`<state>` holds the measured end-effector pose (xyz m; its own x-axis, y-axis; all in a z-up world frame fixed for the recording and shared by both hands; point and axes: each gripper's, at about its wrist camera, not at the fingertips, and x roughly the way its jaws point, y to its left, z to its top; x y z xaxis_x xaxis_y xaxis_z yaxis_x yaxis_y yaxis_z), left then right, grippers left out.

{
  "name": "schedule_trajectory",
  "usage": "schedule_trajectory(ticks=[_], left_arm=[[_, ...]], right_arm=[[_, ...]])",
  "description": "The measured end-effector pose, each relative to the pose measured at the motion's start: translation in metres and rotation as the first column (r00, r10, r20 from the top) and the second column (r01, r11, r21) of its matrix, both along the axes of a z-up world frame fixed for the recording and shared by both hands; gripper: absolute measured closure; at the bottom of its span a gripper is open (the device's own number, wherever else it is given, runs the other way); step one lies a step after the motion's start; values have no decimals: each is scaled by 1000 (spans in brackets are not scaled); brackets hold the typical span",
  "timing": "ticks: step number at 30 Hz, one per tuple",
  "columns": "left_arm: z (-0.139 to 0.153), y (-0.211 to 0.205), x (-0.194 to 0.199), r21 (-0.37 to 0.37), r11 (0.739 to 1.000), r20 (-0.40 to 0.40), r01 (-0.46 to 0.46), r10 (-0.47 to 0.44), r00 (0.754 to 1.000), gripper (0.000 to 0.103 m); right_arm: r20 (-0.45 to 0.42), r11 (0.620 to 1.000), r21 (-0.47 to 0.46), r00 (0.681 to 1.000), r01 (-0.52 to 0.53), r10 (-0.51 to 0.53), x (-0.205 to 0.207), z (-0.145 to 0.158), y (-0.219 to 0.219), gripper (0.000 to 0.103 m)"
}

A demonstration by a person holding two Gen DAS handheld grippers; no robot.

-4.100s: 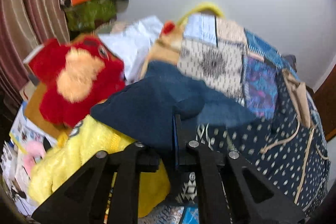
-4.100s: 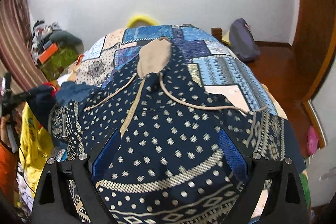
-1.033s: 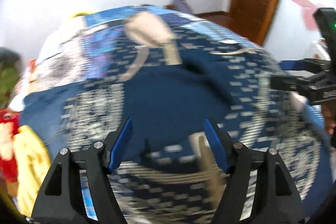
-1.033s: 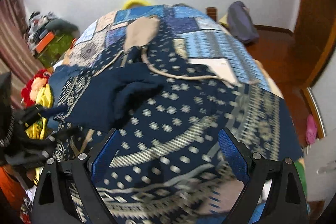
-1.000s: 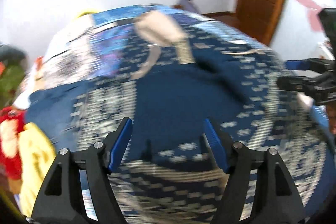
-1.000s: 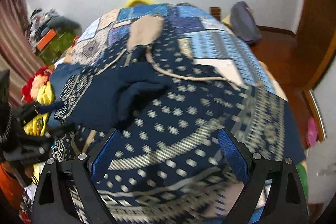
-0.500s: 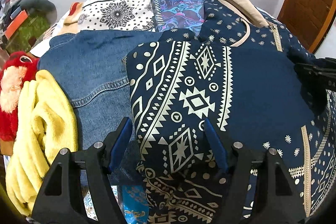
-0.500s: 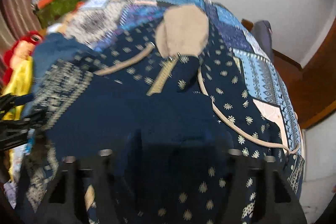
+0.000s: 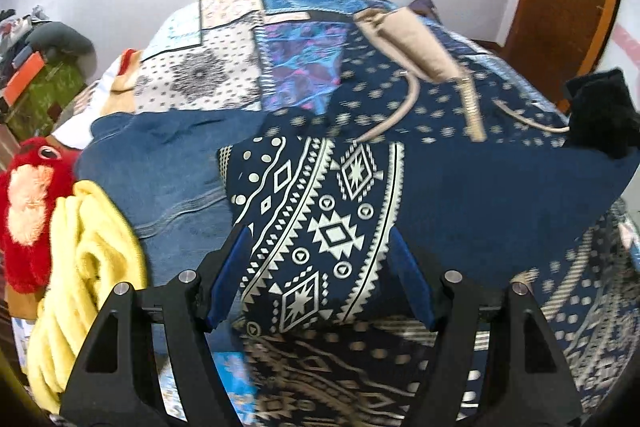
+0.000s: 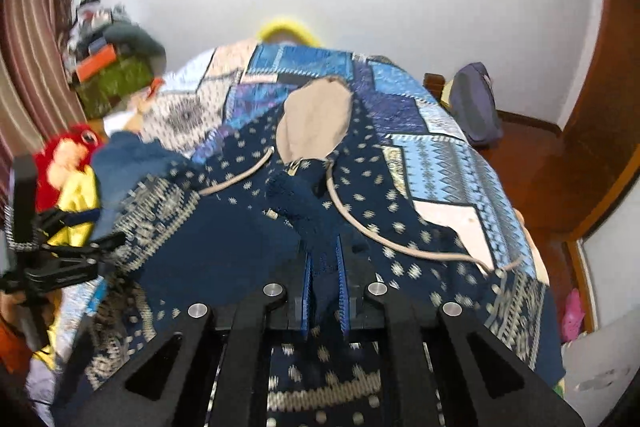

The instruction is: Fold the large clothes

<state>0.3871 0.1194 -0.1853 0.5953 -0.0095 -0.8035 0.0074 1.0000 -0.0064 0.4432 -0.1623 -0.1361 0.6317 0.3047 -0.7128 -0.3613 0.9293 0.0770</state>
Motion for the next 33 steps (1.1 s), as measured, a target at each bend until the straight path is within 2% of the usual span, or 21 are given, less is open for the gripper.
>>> schedule_trajectory(ticks=[2, 5, 9, 11, 14, 18, 25, 26, 27, 28, 29, 30, 31, 33], left_arm=[[-2, -10, 2, -7, 1000, -11, 15, -15, 1000, 33], [-18, -28, 8, -28, 998, -64, 53, -55, 996, 33], [-55, -42, 17, 33, 998, -149, 56, -51, 987, 33], [-63, -41, 17, 22, 999, -140, 49, -45, 989, 32], [-64, -42, 15, 44, 998, -135, 49, -43, 990, 30], [-68, -46, 15, 72, 996, -132, 45, -36, 991, 26], [-71, -39, 14, 54, 998, -130, 28, -20, 991, 18], [-72, -38, 15, 48, 999, -132, 26, -19, 991, 18], [-73, -36, 16, 40, 999, -135, 24, -18, 991, 18], [-73, -35, 16, 36, 999, -135, 23, -18, 991, 17], [-73, -35, 16, 35, 999, -133, 23, -18, 991, 17], [-73, -34, 17, 35, 999, -130, 24, -19, 991, 16], [-73, -33, 16, 34, 999, -124, 26, -21, 992, 16], [-71, -31, 15, 32, 999, -108, 27, -23, 994, 16]], right_arm=[[-17, 1000, -5, 1000, -4, 4, -4, -2, -8, 95], [-91, 999, -52, 996, -17, 12, -3, -26, -13, 95], [-134, 985, -165, 991, -44, 22, -9, -61, -16, 94], [-147, 967, -244, 988, -73, 37, -13, -74, -14, 94], [-126, 943, -325, 991, -77, 37, -19, -85, -18, 94], [-122, 936, -350, 992, -27, -17, -18, -90, -30, 92], [-175, 956, -288, 978, 57, -111, -12, -94, -74, 90], [-175, 956, -286, 978, 63, -117, -13, -93, -79, 87], [-156, 946, -313, 978, 85, -140, -14, -93, -85, 69], [-122, 928, -355, 979, 113, -165, -15, -93, -90, 31], [-84, 911, -389, 979, 137, -183, -17, -93, -94, 17], [-42, 898, -412, 981, 154, -188, -20, -93, -101, 11], [-48, 898, -415, 982, 145, -180, -22, -94, -106, 11], [-89, 926, -351, 980, 138, -180, -25, -90, -122, 11]])
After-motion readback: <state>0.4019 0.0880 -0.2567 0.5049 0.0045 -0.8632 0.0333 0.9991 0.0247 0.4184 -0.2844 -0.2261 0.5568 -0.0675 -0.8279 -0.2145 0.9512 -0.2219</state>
